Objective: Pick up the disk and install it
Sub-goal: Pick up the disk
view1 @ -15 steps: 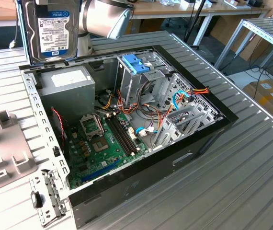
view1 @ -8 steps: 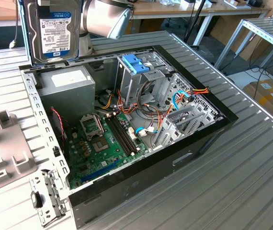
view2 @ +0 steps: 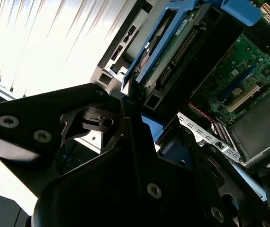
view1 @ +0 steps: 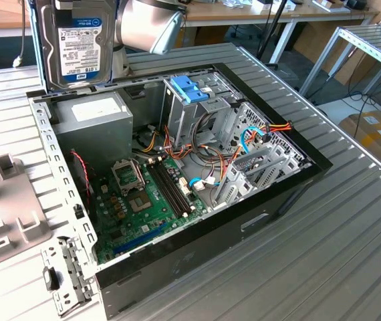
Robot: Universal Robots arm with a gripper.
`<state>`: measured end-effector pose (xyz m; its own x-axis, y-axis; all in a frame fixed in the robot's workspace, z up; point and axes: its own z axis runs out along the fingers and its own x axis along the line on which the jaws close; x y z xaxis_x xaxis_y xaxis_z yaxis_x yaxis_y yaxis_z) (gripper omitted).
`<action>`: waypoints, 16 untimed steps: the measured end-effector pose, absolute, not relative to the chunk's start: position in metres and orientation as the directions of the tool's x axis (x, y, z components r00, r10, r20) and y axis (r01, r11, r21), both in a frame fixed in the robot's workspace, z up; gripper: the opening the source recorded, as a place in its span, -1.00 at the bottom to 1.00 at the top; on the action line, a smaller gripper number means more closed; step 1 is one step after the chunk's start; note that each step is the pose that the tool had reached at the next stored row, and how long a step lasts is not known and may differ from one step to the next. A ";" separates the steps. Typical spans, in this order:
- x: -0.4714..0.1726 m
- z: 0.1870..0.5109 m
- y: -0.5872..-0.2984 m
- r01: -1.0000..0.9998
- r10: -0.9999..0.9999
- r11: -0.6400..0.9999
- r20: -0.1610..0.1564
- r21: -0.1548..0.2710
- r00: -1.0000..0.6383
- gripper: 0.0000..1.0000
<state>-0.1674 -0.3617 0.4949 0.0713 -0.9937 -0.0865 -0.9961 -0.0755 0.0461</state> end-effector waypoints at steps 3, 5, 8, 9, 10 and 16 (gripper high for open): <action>-0.166 0.495 -0.364 -0.996 -0.994 -0.075 -0.086 0.046 0.071 -0.26; -0.166 0.495 -0.364 -0.996 -0.994 -0.075 -0.086 0.046 0.071 -0.26; -0.166 0.494 -0.365 -0.996 -0.994 -0.075 -0.086 0.046 0.071 -0.26; -0.165 0.494 -0.366 -0.996 -0.994 -0.075 -0.085 0.046 0.071 -0.26; -0.165 0.494 -0.366 -0.996 -0.994 -0.075 -0.085 0.046 0.071 -0.26; -0.164 0.494 -0.368 -0.996 -0.994 -0.075 -0.085 0.046 0.071 -0.26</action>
<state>-0.1639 -0.3685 0.4941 0.0713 -0.9938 -0.0850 -0.9961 -0.0754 0.0463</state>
